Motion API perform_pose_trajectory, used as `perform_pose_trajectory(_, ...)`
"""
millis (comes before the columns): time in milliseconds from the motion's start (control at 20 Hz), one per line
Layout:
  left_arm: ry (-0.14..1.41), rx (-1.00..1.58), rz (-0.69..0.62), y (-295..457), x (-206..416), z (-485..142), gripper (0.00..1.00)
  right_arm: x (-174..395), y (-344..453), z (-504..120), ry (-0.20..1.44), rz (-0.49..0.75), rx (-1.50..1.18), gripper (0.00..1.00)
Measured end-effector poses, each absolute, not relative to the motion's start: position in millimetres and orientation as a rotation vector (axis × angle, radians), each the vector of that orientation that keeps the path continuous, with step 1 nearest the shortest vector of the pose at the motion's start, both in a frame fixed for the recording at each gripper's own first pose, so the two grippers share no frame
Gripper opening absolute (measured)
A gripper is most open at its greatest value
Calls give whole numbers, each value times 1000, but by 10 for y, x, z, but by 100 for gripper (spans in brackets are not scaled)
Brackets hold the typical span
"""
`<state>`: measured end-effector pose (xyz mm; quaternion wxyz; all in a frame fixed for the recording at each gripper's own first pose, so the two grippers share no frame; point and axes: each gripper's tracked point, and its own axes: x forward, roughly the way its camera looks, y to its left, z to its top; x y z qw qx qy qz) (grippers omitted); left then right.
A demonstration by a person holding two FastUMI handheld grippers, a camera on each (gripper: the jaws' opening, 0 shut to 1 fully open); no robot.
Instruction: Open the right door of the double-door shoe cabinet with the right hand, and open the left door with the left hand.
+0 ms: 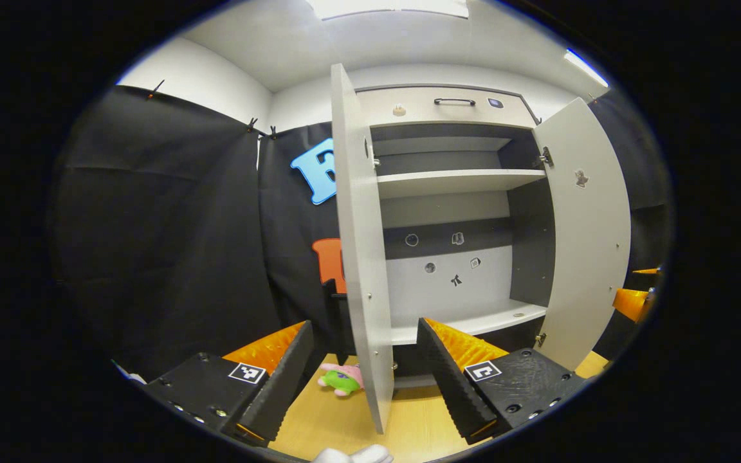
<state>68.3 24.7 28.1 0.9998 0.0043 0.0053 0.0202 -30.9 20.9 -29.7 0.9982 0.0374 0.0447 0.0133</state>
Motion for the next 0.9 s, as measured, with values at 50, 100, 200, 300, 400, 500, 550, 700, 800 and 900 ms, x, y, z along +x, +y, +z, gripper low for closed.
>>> perform_pose_trajectory(50,8,7,30,154,682,260,96,-316,184,-297,87,19,81,100)
perform_pose_trajectory(100,9,2,19,72,667,229,96,-312,190,-323,91,16,84,100)
perform_pose_trajectory(200,11,-13,-10,-103,655,176,96,-325,165,-367,103,10,76,100)
perform_pose_trajectory(300,5,-30,-46,-266,630,141,96,-335,183,-407,115,9,74,98)
perform_pose_trajectory(400,10,-27,-55,-345,623,87,96,-347,218,-427,121,14,68,100)
perform_pose_trajectory(500,15,-14,-64,-419,621,54,100,-357,236,-465,127,12,49,100)
perform_pose_trajectory(550,17,-7,-64,-419,618,45,96,-343,253,-479,127,12,45,100)
perform_pose_trajectory(700,18,9,-65,-434,615,25,96,-344,263,-503,130,11,50,100)
perform_pose_trajectory(800,25,-2,-74,-453,611,10,96,-337,279,-512,132,8,51,100)
perform_pose_trajectory(900,33,-3,-73,-451,600,-6,96,-332,278,-503,129,4,50,100)
